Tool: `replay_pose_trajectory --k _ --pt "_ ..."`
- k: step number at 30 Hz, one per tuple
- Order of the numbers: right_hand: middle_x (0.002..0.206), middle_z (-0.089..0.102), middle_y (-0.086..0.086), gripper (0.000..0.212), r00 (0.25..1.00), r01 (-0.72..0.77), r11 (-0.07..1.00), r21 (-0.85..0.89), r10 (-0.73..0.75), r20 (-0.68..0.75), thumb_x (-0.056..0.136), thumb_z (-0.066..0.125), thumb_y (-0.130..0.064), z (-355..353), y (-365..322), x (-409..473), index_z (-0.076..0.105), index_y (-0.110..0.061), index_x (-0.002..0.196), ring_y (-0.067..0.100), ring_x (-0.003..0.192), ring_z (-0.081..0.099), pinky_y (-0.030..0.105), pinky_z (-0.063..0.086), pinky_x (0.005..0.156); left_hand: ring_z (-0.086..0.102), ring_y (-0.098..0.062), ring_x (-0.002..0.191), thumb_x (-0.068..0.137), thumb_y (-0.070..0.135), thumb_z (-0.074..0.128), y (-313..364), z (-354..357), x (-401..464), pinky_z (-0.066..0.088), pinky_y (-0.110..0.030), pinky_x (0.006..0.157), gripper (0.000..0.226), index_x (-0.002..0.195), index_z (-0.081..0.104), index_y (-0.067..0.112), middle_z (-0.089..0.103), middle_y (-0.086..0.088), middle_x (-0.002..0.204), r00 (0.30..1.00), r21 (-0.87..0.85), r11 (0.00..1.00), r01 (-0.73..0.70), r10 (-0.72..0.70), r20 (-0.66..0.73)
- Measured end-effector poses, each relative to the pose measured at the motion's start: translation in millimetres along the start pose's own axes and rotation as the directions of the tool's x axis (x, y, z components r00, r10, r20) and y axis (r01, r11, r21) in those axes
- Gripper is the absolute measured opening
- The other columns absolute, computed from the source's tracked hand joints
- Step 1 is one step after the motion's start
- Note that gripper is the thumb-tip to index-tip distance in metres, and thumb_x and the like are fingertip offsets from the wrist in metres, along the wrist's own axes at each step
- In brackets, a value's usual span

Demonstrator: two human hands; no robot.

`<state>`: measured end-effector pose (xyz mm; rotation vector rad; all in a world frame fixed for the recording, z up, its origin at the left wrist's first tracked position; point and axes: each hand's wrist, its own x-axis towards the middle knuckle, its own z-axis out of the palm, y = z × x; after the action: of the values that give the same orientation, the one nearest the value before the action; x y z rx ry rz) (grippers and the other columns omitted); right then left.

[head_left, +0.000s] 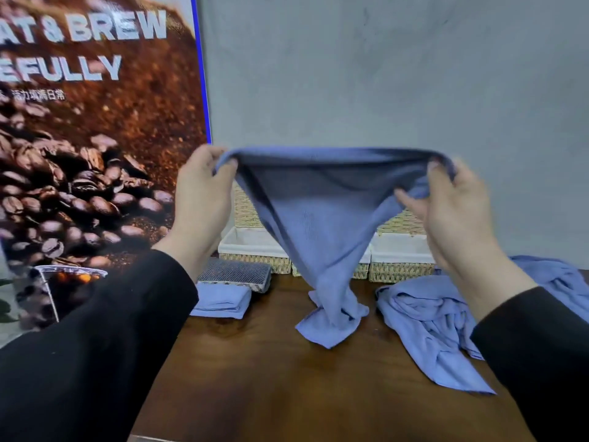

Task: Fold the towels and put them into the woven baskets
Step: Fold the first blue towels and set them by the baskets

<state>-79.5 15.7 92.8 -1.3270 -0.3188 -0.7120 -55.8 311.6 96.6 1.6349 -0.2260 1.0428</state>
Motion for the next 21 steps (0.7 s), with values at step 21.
replay_pose_trajectory --k 21 --pt "0.086 0.065 0.030 0.032 0.848 -0.420 0.679 -0.602 0.530 0.006 0.104 0.054 -0.023 -69 122 -7 0.063 0.006 0.094 0.034 0.070 0.070 0.047 0.063 0.057 0.044 -0.014 0.036 0.100 0.029 0.059 -101 19 -35 0.034 -0.023 0.045 0.046 0.061 0.044 0.012 0.045 -0.003 0.049 0.691 0.669 0.730 0.136 -0.554 0.464"
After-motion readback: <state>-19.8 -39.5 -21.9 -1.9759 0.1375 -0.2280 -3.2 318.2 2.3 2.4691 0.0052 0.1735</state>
